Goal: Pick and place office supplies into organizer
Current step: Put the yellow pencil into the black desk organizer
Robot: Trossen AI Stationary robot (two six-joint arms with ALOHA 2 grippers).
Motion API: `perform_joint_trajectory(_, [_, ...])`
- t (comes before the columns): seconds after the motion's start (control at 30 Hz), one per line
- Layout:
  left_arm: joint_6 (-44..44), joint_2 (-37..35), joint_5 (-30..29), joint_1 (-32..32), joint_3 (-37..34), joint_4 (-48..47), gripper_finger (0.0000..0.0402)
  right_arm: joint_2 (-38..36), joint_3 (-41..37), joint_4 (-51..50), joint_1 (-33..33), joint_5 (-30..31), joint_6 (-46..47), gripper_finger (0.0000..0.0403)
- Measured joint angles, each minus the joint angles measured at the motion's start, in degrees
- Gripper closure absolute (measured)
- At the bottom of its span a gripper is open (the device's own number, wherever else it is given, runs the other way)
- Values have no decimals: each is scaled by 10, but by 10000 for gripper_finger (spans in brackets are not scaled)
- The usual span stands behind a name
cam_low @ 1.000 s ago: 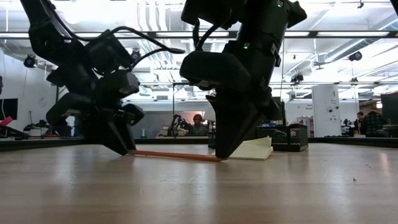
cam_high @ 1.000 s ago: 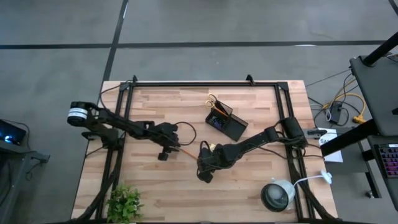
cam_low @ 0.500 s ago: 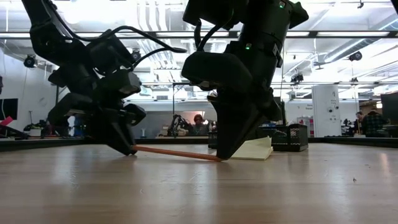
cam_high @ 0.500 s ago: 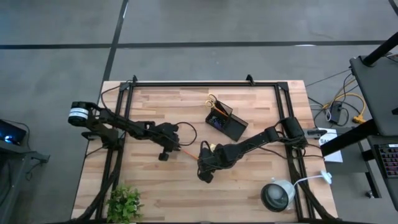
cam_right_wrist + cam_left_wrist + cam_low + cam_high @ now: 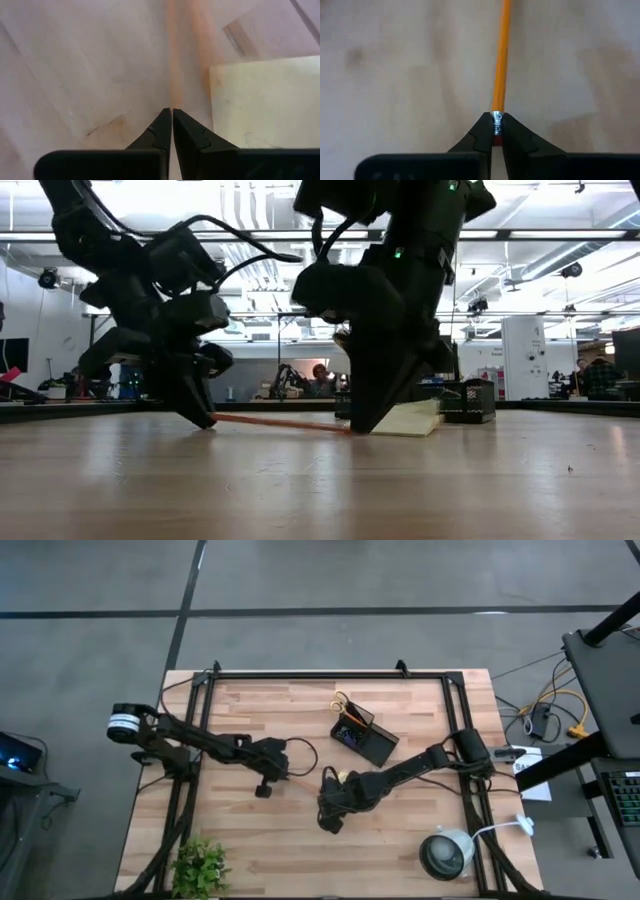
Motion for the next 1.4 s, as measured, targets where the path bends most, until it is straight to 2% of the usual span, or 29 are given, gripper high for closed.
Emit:
perform_joint_trajectory(0.1, [10, -37, -39, 0, 18, -59, 396, -22, 9, -21, 18, 0, 12, 394])
perform_joint_trajectory(0.23, [50, -97, -79, -2, 64, -181, 397, -55, 13, -94, 53, 30, 81, 394])
perform_joint_trajectory(0.43, [142, -163, -152, -2, 183, -360, 397, -93, 13, -197, 116, 91, 268, 394])
perform_joint_trajectory(0.53, [219, -167, -222, -1, 259, -418, 397, -97, 12, -254, 150, 122, 388, 394])
perform_joint_trajectory(0.67, [364, -115, -312, 10, 376, -488, 397, -101, 11, -307, 183, 162, 520, 394])
perform_joint_trajectory(0.83, [538, 3, -419, 32, 510, -523, 397, -101, 10, -322, 191, 176, 544, 394])
perform_joint_trajectory(1.0, [561, 93, -439, 41, 642, -514, 397, -101, 10, -322, 182, 197, 521, 394])
perform_joint_trajectory(1.13, [584, 140, -452, 41, 712, -519, 397, -101, 10, -323, 179, 208, 492, 394])
perform_joint_trajectory(1.23, [606, 168, -466, 44, 744, -526, 397, -101, 10, -329, 179, 210, 471, 394])
perform_joint_trajectory(1.4, [634, 211, -467, 58, 748, -533, 397, -105, 10, -337, 179, 209, 458, 394])
